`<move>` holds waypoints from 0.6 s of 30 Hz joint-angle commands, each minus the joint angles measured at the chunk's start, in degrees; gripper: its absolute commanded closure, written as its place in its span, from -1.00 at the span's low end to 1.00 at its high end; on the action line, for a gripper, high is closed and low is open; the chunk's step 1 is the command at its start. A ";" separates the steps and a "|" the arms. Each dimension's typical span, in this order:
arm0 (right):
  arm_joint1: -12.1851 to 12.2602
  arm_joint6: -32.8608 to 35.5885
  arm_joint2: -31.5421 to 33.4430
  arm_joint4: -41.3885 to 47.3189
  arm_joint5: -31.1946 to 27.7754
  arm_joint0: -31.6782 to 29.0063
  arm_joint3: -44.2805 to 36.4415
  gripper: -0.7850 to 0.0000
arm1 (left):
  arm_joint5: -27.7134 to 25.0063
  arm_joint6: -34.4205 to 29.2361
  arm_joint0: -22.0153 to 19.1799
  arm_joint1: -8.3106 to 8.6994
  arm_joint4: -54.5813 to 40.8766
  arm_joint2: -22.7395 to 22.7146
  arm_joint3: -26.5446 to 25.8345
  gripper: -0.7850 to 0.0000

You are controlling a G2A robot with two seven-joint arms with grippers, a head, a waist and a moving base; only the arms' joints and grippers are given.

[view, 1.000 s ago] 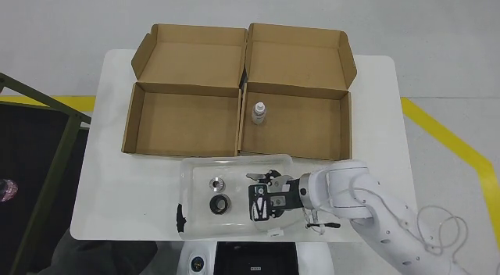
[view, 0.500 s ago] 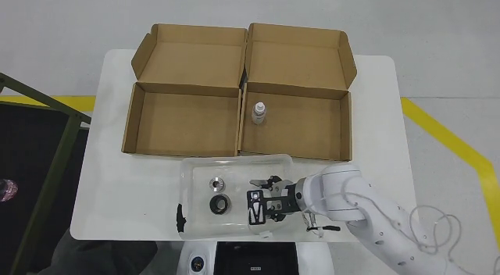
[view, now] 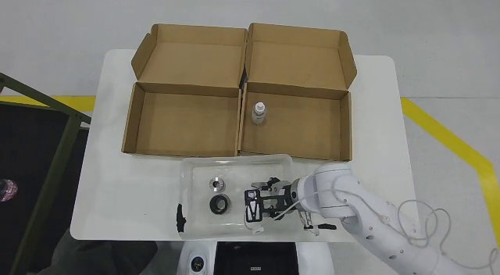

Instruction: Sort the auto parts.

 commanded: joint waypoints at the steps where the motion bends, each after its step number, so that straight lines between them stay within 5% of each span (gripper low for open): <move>1: -0.03 0.34 -0.37 -0.06 0.22 0.29 0.39 -0.16 | 0.00 0.00 0.00 0.00 0.00 0.00 0.00 -1.00; 9: -0.07 1.09 -1.59 0.20 0.39 1.03 0.87 0.25 | 0.00 0.00 0.00 0.00 0.00 0.00 0.00 -1.00; 18: -0.11 0.34 -2.53 1.79 0.27 1.82 0.56 1.00 | 0.00 0.00 0.00 0.00 0.00 0.00 0.00 -1.00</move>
